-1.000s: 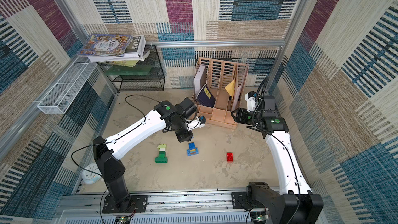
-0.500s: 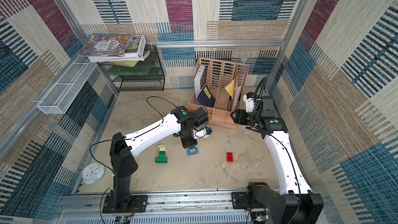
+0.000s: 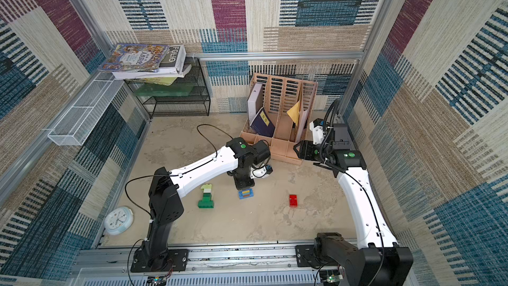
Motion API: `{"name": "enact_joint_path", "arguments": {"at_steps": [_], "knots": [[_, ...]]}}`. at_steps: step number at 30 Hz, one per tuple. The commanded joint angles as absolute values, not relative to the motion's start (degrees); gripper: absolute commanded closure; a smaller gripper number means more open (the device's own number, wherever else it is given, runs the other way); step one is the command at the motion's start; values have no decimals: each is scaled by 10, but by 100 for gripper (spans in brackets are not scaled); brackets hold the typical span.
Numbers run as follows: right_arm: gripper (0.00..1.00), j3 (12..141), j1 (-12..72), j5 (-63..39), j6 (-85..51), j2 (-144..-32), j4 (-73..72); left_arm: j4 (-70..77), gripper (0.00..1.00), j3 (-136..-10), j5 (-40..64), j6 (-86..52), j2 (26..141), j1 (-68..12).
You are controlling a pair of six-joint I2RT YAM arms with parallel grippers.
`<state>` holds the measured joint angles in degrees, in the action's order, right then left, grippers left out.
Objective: Assemble the number 1 with lego
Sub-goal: Assemble the lego brick with the lego brick.
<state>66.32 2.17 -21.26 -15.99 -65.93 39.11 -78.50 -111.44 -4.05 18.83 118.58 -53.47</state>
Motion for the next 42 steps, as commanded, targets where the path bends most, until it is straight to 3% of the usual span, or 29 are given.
{"name": "enact_joint_path", "arguments": {"at_steps": [1, 12, 30, 42], "knots": [[35, 664, 23, -211, -152, -658, 393, -797, 100, -1118, -50, 186, 1189, -535], [36, 665, 23, -212, -150, -658, 394, -797, 94, -1112, -47, 181, 1197, -534], [36, 665, 25, -215, -148, -660, 394, -794, 59, -1119, -45, 169, 1202, -535], [37, 666, 24, -215, -144, -659, 396, -789, 46, -1125, -40, 164, 1193, -534]]}}
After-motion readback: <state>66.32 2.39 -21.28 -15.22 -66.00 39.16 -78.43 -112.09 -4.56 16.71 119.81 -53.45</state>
